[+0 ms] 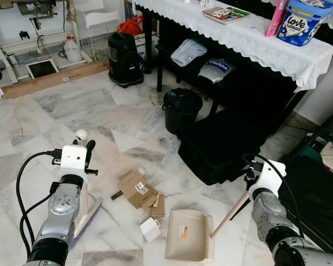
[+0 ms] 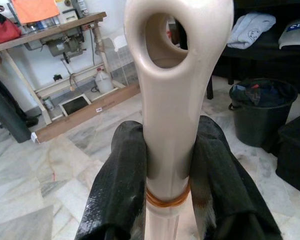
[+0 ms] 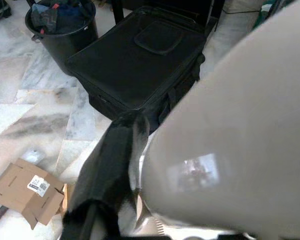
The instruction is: Sweep floor
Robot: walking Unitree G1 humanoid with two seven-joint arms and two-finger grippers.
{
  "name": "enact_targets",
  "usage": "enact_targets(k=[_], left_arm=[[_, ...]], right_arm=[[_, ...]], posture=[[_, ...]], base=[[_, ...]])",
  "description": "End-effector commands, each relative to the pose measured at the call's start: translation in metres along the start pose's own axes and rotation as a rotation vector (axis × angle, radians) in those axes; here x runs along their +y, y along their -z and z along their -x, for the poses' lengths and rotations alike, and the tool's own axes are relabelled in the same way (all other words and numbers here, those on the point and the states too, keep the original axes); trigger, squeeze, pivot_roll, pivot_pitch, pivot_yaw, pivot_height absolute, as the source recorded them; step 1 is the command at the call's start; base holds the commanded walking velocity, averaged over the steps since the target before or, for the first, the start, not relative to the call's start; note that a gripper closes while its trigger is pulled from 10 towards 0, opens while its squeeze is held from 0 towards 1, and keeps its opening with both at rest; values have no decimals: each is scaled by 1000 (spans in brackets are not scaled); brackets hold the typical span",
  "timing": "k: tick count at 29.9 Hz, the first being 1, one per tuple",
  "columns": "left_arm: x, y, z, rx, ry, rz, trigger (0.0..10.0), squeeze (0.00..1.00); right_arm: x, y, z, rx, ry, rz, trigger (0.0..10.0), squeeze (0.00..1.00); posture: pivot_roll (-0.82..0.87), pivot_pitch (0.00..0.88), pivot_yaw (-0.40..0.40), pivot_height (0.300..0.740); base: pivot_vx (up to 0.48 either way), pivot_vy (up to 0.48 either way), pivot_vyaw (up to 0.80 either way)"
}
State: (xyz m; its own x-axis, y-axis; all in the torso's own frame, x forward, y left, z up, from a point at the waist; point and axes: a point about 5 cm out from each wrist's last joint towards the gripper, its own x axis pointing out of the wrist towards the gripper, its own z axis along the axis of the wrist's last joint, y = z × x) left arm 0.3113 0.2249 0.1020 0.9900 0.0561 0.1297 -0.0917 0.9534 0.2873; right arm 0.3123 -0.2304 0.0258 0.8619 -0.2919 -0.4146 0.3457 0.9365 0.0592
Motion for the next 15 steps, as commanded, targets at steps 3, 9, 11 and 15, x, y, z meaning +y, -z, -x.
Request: enact_targets(k=[3, 9, 11, 15], left_arm=[[2, -8, -5, -39, 13, -33, 10000, 0], [2, -8, -5, -37, 14, -32, 10000, 0], [1, -8, -5, -37, 14, -31, 10000, 0], [1, -8, -5, -39, 14, -30, 10000, 0]], right_arm=[[1, -12, -2, -43, -13, -20, 10000, 1000], [3, -15, -3, -53, -38, 14, 10000, 1000], [3, -16, -3, -55, -52, 38, 10000, 118], [4, -17, -3, -61, -70, 84, 10000, 0]], posture=[[85, 31, -52, 740], [84, 34, -51, 740], [84, 34, -51, 740], [84, 34, -51, 740]], base=[[0, 0, 0], [0, 0, 0], [0, 0, 0], [0, 0, 0]])
